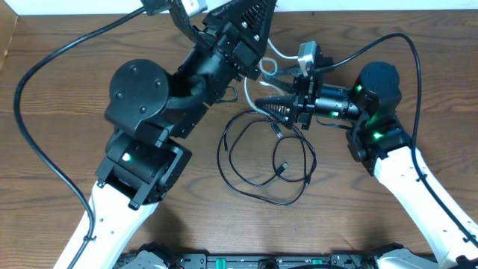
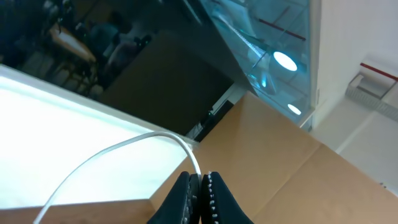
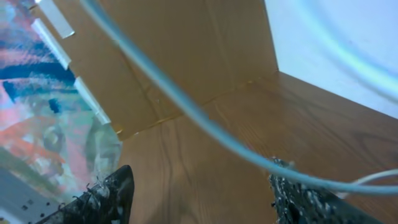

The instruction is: Untangle cables

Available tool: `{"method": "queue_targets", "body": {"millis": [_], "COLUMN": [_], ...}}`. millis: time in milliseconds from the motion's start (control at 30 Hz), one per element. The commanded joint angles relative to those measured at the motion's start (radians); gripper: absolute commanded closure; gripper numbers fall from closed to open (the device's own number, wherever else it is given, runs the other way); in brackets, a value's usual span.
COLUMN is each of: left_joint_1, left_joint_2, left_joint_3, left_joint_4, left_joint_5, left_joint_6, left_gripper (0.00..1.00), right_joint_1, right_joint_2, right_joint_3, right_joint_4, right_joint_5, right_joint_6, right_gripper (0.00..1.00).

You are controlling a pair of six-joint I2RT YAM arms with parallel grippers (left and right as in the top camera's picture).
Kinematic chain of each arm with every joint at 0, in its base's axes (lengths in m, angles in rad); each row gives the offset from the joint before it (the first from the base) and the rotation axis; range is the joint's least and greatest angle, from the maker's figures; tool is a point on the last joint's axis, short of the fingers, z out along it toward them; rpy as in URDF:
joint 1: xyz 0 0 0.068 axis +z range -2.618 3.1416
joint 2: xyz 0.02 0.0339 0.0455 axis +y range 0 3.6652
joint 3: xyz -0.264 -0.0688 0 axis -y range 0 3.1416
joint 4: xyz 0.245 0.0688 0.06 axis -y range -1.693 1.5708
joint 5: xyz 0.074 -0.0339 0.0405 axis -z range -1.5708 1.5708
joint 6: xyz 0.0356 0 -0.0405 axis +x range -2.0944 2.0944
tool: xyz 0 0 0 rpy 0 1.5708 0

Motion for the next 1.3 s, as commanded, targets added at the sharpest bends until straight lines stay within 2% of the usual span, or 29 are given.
{"method": "queue_targets", "body": {"millis": [0,100,167,300,733,933,1100,1267], "left_joint_1": [0.004,0.004,0.004,0.004,0.004,0.004,0.003,0.003], "left_joint_2": [0.008,0.014,0.014,0.014,0.014,0.015,0.018,0.024], "left_joint_3": [0.028,0.028,0.028,0.028,0.028,0.028,0.028,0.028], "left_joint_4": [0.002,-0.005,-0.02,-0.036,-0.089,-0.126,-0.156,-0.162], "left_joint_5": [0.042,0.061,0.061,0.062,0.061,0.061,0.106,0.144], "left_joint_6": [-0.023,-0.023,-0.023,-0.023,-0.021,-0.022,-0.026,-0.073], "left_gripper": [0.93,0.93,0.93,0.92,0.92,0.92,0.92,0.93], "right_joint_1": [0.005,0.005,0.005,0.005,-0.09,-0.121,-0.117,-0.088], "right_joint_2": [0.004,0.004,0.005,0.006,0.006,0.006,0.006,0.006], "right_joint_3": [0.002,0.002,0.002,0.002,0.002,0.002,0.002,0.002], "right_joint_4": [0.004,0.004,-0.001,-0.021,-0.24,-0.209,-0.136,-0.088], "right_joint_5": [0.02,0.051,0.059,0.08,0.04,-0.045,-0.15,-0.164], "right_joint_6": [-0.008,-0.007,-0.006,-0.005,-0.101,-0.166,-0.196,-0.196], "right_gripper": [0.34,0.37,0.47,0.53,0.51,0.41,0.41,0.44]}}
